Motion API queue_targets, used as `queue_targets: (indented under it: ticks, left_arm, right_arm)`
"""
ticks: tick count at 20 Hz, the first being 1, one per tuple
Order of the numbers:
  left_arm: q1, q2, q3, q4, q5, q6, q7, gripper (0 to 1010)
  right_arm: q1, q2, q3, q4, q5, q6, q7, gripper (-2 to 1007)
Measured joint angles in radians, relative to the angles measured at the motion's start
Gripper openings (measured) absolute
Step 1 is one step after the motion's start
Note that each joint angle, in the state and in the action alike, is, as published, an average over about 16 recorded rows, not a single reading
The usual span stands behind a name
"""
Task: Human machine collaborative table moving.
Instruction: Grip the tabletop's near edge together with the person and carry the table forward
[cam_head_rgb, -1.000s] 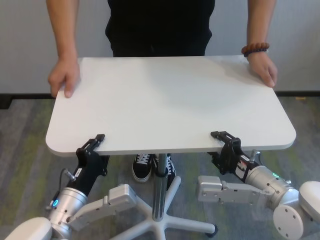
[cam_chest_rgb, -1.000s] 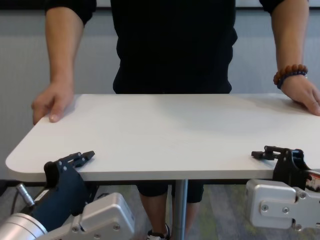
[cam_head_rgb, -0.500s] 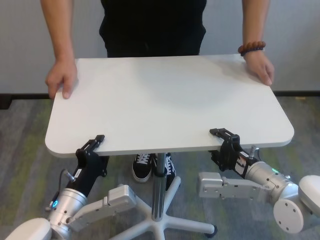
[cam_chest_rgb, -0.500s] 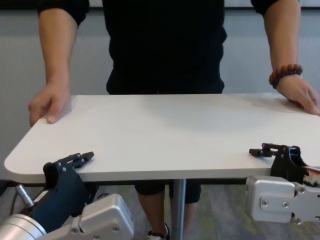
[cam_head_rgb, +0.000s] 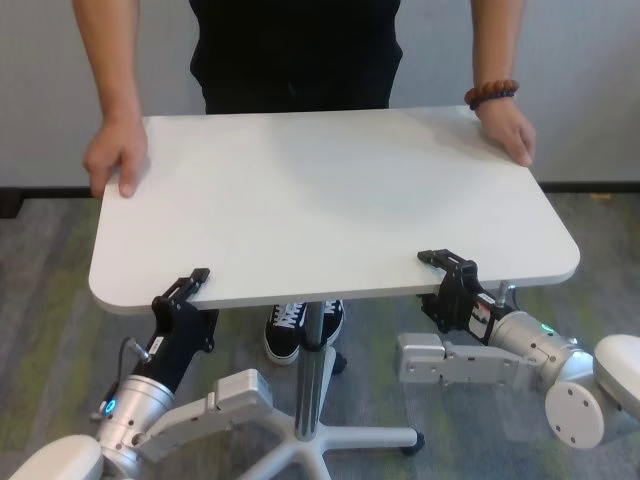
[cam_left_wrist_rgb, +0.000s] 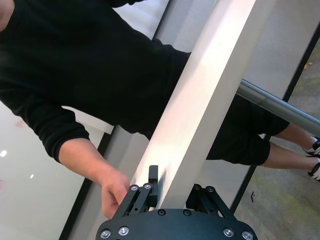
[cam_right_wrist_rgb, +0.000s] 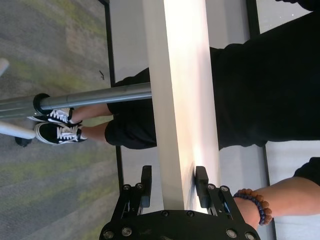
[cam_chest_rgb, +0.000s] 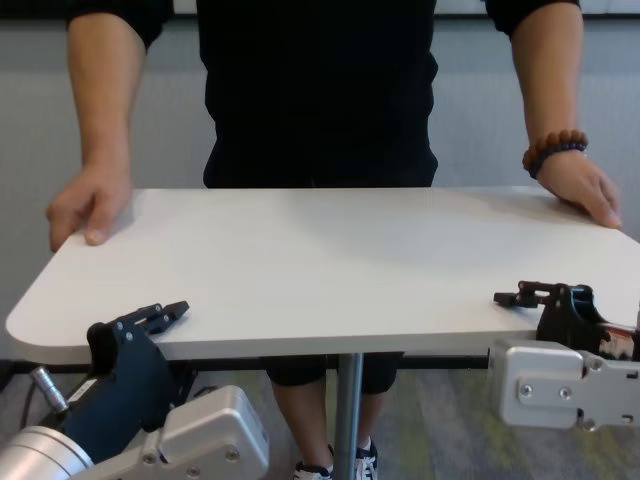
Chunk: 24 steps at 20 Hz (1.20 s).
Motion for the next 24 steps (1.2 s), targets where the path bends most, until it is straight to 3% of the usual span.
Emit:
queue_targets:
  ticks: [9, 24]
  left_arm:
    - [0.001, 0.001, 0.0, -0.001, 0.0, 0.0, 0.0, 292]
    - [0.002, 0.001, -0.001, -0.001, -0.001, 0.0, 0.0, 292]
  right_arm:
    - [0.043, -0.009, -0.017, 0.051, 0.007, -0.015, -0.002, 525]
    - [0.076, -0.017, -0.033, 0.096, 0.015, -0.017, -0.007, 526]
